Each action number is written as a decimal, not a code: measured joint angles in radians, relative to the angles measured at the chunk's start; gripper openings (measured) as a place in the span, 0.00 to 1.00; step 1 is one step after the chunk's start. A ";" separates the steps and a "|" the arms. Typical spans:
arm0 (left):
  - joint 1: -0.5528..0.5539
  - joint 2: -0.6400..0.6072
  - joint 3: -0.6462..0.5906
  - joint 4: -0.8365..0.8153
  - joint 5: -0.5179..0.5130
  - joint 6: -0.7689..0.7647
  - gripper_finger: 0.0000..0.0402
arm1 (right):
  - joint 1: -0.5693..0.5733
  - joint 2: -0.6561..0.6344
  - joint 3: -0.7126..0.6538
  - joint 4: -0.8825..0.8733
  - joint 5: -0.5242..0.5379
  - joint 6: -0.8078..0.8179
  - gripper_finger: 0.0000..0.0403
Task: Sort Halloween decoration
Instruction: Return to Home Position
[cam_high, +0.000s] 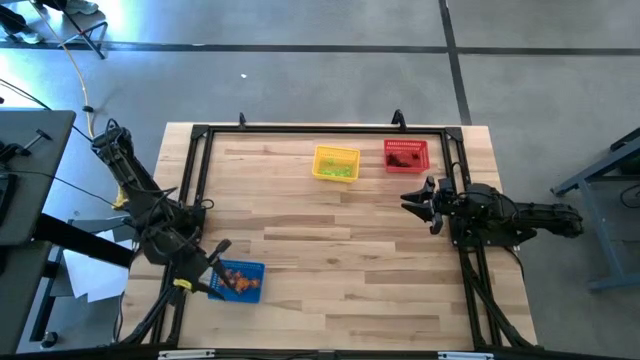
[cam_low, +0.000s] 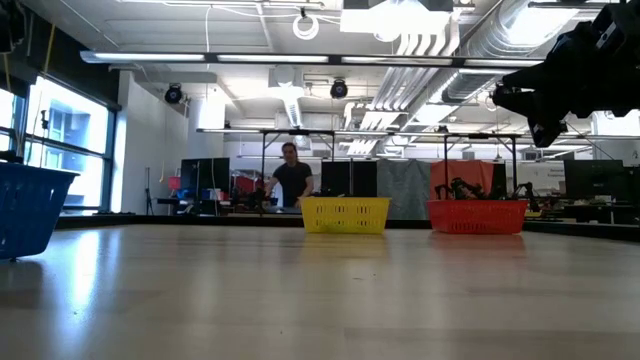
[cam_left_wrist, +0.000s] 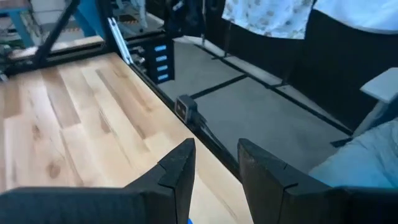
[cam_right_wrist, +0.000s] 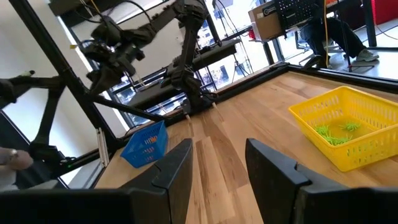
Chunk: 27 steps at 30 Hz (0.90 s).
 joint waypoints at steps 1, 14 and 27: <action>0.000 -0.024 -0.030 0.011 0.006 -0.003 0.28 | 0.000 0.000 0.000 0.000 0.000 0.000 0.36; 0.003 -0.345 -0.335 0.054 0.125 -0.119 0.28 | 0.000 0.000 0.000 0.000 0.000 0.000 0.36; 0.070 -0.578 -0.499 0.087 0.124 -0.173 0.28 | 0.000 0.000 0.000 0.000 0.000 0.000 0.36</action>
